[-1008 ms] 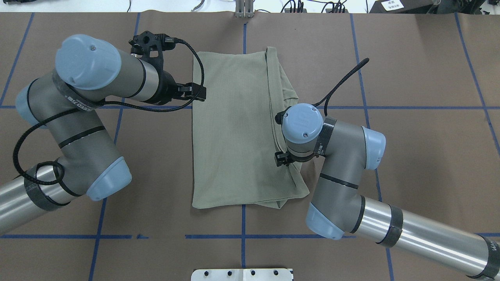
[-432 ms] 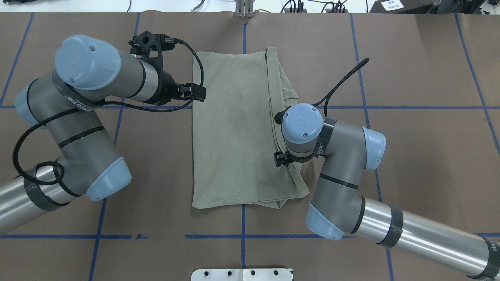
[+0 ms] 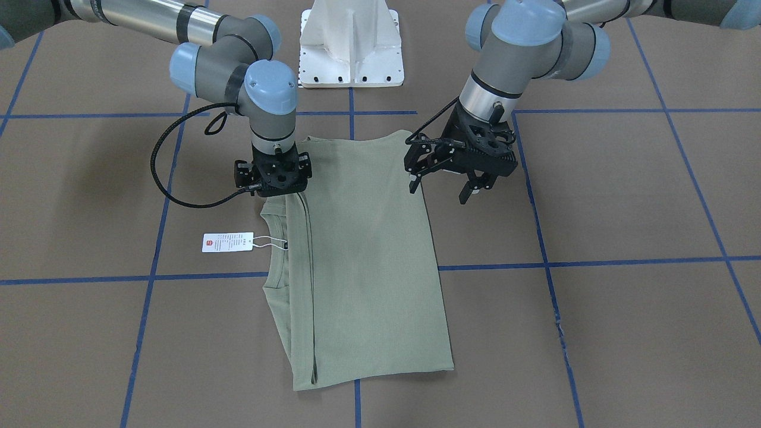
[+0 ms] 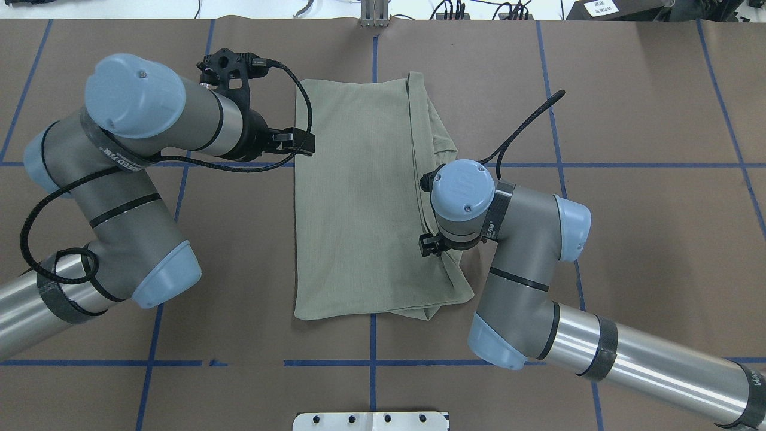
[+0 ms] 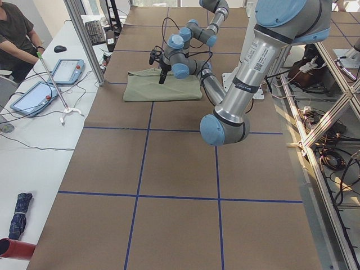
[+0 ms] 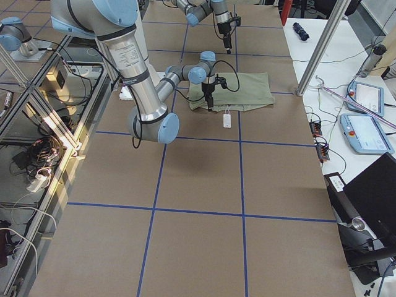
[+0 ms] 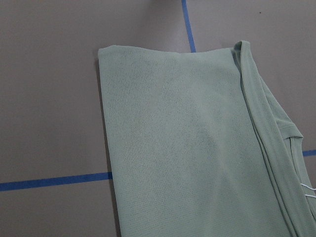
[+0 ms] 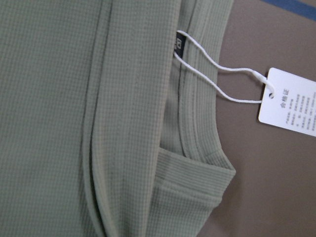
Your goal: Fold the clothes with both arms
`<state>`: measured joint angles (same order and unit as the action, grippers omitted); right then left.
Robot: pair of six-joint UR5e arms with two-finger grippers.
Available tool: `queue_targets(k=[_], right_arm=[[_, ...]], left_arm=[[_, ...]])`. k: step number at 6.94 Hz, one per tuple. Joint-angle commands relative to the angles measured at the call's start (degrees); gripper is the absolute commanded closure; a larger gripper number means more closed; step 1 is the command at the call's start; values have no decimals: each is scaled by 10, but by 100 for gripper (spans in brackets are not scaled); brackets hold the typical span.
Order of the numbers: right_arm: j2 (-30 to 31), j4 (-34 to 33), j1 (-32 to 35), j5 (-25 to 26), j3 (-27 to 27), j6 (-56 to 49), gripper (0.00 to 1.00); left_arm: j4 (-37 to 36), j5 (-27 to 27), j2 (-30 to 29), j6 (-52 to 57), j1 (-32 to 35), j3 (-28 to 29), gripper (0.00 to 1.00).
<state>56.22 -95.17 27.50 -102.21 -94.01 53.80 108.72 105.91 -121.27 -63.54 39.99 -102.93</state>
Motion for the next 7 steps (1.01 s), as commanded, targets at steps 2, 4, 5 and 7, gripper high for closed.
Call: queue_targets(k=[2, 4, 5, 7], right_arm=[[2, 1, -4, 1, 1, 3, 0], [6, -1, -1, 1, 0, -1, 0], [13, -1, 9, -1, -1, -2, 0], [37, -5, 40, -2, -23, -22, 0]], left_arm=[[0, 0, 0, 0, 0, 0, 0], [0, 0, -3, -4, 0, 0, 0], [0, 0, -5, -6, 0, -1, 0], [0, 0, -5, -7, -1, -1, 0]])
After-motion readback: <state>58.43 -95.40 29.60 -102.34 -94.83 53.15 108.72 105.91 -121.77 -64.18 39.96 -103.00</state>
